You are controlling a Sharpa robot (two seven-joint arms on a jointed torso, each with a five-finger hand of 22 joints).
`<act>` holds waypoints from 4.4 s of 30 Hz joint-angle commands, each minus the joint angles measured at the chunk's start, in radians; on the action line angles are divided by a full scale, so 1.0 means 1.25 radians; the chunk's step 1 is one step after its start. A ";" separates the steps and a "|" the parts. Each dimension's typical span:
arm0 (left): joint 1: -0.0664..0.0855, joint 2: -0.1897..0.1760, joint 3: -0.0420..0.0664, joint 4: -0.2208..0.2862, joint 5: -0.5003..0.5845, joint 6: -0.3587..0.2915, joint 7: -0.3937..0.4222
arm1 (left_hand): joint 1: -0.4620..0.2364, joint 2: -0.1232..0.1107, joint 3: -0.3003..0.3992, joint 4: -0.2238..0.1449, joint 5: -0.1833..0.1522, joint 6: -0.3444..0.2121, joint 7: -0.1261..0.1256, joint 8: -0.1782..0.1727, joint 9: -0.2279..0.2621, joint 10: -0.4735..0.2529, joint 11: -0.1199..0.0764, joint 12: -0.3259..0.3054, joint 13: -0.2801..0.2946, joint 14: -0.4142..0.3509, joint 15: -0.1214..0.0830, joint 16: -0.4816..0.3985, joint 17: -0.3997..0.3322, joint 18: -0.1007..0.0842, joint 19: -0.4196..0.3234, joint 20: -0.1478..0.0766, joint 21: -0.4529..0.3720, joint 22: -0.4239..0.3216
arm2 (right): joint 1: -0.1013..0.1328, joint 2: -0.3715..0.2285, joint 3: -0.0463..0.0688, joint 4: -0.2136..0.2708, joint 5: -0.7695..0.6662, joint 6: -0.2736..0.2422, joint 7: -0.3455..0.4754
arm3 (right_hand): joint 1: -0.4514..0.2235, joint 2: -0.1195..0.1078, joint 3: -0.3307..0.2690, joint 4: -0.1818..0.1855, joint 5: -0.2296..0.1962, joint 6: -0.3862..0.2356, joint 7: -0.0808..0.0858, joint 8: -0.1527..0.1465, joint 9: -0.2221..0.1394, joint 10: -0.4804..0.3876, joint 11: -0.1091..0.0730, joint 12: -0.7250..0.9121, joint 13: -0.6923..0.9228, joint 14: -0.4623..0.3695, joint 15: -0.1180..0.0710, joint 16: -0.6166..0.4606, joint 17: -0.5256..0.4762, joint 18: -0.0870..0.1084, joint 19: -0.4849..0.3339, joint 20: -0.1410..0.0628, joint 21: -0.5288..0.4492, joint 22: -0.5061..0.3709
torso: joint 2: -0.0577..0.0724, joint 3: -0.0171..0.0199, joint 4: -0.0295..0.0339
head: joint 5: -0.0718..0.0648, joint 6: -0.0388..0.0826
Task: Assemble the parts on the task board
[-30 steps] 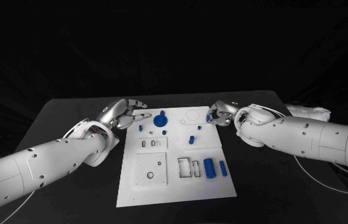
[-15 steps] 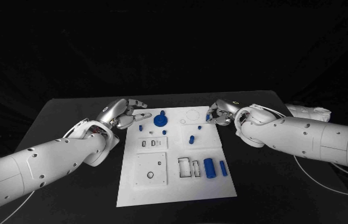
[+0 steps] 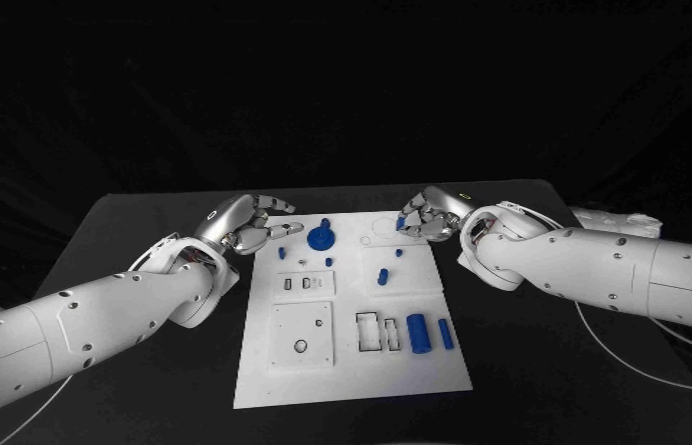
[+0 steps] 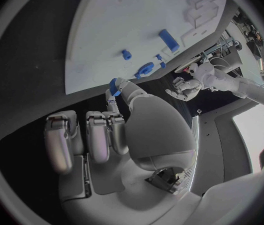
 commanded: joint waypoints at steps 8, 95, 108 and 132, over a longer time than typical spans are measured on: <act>0.000 0.005 0.000 -0.001 -0.002 0.001 0.006 | 0.008 0.000 -0.007 0.000 0.004 -0.003 -0.001 0.003 0.001 0.046 -0.003 -0.002 0.139 0.085 0.001 0.002 0.211 0.011 -0.009 0.000 -0.004 0.088 | 0.035 0.021 0.001 0.087 0.007 0.026 -0.002 | 0.010 0.001 0.001 -0.007 0.008 0.006 0.000 0.001 0.002 0.084 -0.005 0.003 0.211 0.085 -0.004 0.003 0.211 -0.005 0.085 -0.006 0.004 0.211 | 0.001 -0.0011 0.0006 | 0.015 -0.008; 0.000 0.009 0.000 -0.010 -0.012 0.001 0.009 | 0.010 0.002 -0.007 0.000 0.004 -0.003 -0.001 0.003 0.001 0.046 -0.003 -0.002 0.139 0.085 0.001 0.002 0.211 0.011 -0.010 0.000 -0.005 0.087 | -0.051 0.215 0.001 0.079 -0.136 0.098 -0.192 | 0.005 -0.011 -0.008 -0.018 -0.011 0.014 0.028 -0.023 -0.011 0.084 0.021 0.003 0.211 0.085 0.014 0.003 0.211 -0.005 0.085 0.009 0.004 0.211 | 0.001 -0.0006 -0.0015 | 0.038 -0.044; 0.000 0.008 0.000 -0.009 -0.012 0.000 0.009 | 0.010 0.002 -0.007 0.000 0.004 -0.003 -0.001 0.003 0.001 0.046 -0.003 -0.002 0.139 0.085 0.001 0.002 0.211 0.011 -0.010 0.000 -0.005 0.087 | -0.051 0.215 0.001 0.078 -0.130 0.119 -0.191 | 0.004 -0.011 -0.008 -0.018 -0.015 0.008 0.029 -0.029 -0.014 0.084 0.021 0.003 0.211 0.085 0.015 0.003 0.211 -0.005 0.085 0.010 0.004 0.211 | 0.001 0.0000 -0.0011 | 0.039 -0.047; 0.000 0.010 0.000 -0.009 -0.013 0.002 0.009 | 0.012 0.003 -0.007 0.000 0.005 -0.003 -0.001 0.004 0.002 0.046 -0.003 -0.002 0.139 0.085 0.001 0.002 0.211 0.011 -0.010 0.000 -0.005 0.087 | -0.051 0.217 0.001 0.076 -0.130 0.131 -0.196 | -0.011 -0.028 -0.020 -0.019 -0.033 -0.079 0.050 -0.042 -0.040 0.084 0.040 0.003 0.211 0.085 0.029 0.003 0.211 -0.005 0.085 0.024 0.004 0.211 | 0.001 0.0000 -0.0007 | 0.039 -0.049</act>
